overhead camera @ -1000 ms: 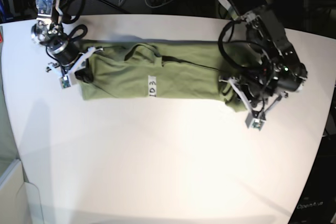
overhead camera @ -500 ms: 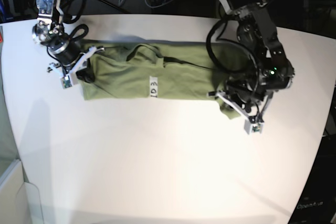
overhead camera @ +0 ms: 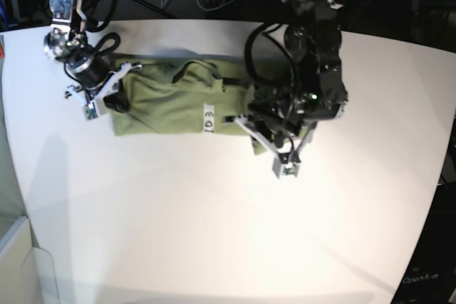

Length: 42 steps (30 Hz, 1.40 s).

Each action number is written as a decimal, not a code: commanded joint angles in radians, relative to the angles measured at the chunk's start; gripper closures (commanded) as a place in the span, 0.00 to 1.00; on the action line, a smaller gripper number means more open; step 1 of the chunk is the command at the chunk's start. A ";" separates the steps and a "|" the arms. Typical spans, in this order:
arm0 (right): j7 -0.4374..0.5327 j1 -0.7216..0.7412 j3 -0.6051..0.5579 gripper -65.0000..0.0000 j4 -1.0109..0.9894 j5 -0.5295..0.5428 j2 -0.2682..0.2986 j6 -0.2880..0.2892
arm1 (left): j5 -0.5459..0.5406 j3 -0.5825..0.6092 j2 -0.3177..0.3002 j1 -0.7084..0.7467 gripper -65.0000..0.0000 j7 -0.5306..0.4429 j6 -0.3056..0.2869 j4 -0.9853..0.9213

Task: Fold the T-shirt properly
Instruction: 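Carry the strip end with the left gripper toward the strip's middle, then lower the folded end onto the strip and open the left gripper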

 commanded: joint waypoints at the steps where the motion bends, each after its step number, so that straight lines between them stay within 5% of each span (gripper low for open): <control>1: -0.039 -0.007 -0.003 0.99 0.002 -0.020 0.003 0.015 | -0.007 0.008 0.007 -0.005 0.97 -0.011 0.015 0.014; 17: -0.039 -0.004 -0.004 0.99 0.002 -0.020 0.003 0.015 | -0.010 0.010 0.007 0.012 0.97 -0.086 0.037 -0.137; 21: -0.039 -0.004 -0.004 0.99 0.002 -0.020 0.003 0.015 | -0.113 0.007 0.007 0.012 0.97 -0.083 0.041 -0.132; 29: -0.039 -0.004 -0.004 0.99 0.002 -0.020 0.003 0.015 | -0.383 0.007 0.007 0.008 0.97 -0.095 0.272 -0.135; 42: -0.039 -0.008 -0.004 0.99 0.002 -0.020 0.003 0.015 | -0.404 0.004 0.007 0.004 0.97 -0.171 0.336 -0.135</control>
